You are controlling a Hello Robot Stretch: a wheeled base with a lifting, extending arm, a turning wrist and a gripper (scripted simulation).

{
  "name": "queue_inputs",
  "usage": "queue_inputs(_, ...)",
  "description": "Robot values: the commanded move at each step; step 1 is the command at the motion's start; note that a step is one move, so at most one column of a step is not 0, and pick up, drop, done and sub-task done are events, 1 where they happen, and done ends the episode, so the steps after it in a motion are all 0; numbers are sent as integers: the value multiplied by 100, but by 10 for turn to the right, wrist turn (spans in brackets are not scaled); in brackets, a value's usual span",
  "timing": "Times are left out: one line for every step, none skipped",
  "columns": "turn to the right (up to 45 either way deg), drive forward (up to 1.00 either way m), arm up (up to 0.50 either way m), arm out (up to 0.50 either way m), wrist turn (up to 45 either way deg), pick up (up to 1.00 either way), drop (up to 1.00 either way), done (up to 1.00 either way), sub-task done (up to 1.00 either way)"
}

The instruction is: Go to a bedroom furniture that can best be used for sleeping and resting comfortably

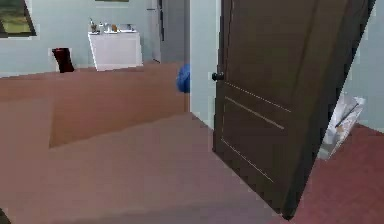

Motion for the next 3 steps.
queue_inputs(450,0,0,0,0,0,0,0,0)
queue_inputs(150,0,0,0,0,0,0,0,0)
queue_inputs(0,100,0,0,0,0,0,0,0)
